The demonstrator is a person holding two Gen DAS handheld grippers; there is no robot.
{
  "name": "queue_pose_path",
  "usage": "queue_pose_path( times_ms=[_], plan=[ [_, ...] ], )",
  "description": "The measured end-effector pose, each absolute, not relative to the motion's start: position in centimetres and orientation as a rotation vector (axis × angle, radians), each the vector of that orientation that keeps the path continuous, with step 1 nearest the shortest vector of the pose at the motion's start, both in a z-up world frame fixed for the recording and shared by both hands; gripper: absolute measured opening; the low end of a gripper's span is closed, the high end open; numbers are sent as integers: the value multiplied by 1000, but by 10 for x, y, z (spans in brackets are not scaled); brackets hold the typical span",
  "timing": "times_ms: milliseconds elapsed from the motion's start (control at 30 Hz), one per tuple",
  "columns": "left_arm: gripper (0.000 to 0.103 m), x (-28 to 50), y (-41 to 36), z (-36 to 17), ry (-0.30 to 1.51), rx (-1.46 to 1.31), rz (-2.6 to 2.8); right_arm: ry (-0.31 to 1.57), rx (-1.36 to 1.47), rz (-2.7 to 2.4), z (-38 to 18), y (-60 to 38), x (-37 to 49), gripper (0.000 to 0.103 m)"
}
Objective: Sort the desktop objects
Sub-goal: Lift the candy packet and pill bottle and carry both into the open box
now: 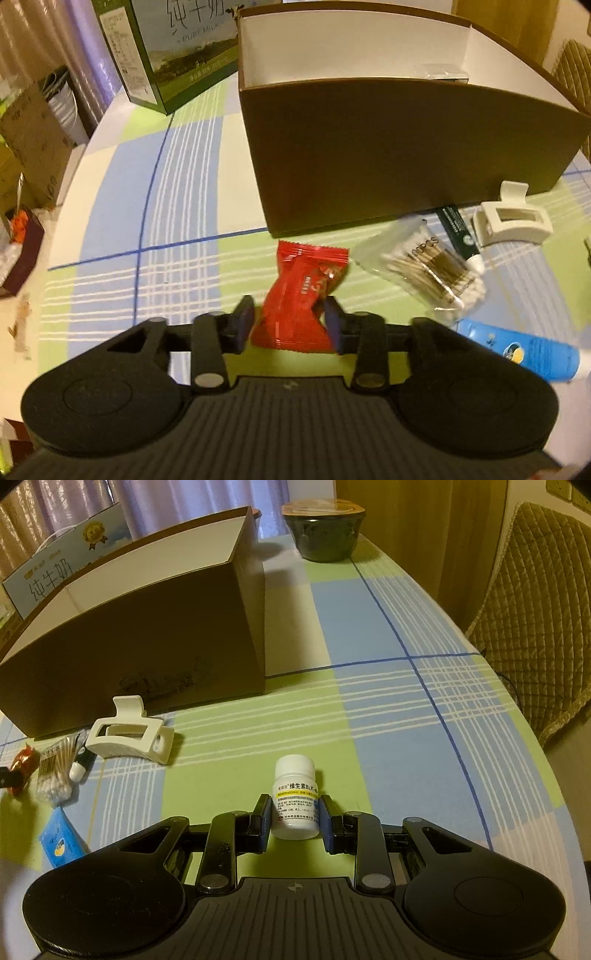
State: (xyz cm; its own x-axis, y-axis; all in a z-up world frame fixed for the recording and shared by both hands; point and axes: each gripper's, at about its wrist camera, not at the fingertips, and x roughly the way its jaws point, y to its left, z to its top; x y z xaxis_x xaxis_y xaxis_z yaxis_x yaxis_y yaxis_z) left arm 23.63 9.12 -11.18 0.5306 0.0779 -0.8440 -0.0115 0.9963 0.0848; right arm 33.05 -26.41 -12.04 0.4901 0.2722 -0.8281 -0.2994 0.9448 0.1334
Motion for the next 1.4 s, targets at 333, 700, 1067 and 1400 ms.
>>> queue_pose_path(
  times_ms=[333, 700, 1067, 1400],
  plan=[
    [31, 254, 90, -124, 1021, 109, 24, 998, -48, 355, -121, -262, 330, 27],
    [23, 232, 83, -121, 1049, 112, 23, 991, -88, 346, -121, -259, 330, 27],
    [22, 205, 72, -114, 1060, 82, 8, 969, -144, 387, -115, -250, 321, 24],
    [22, 197, 63, -68, 955, 26, -18, 939, -57, 507, -84, -236, 314, 24]
  ],
)
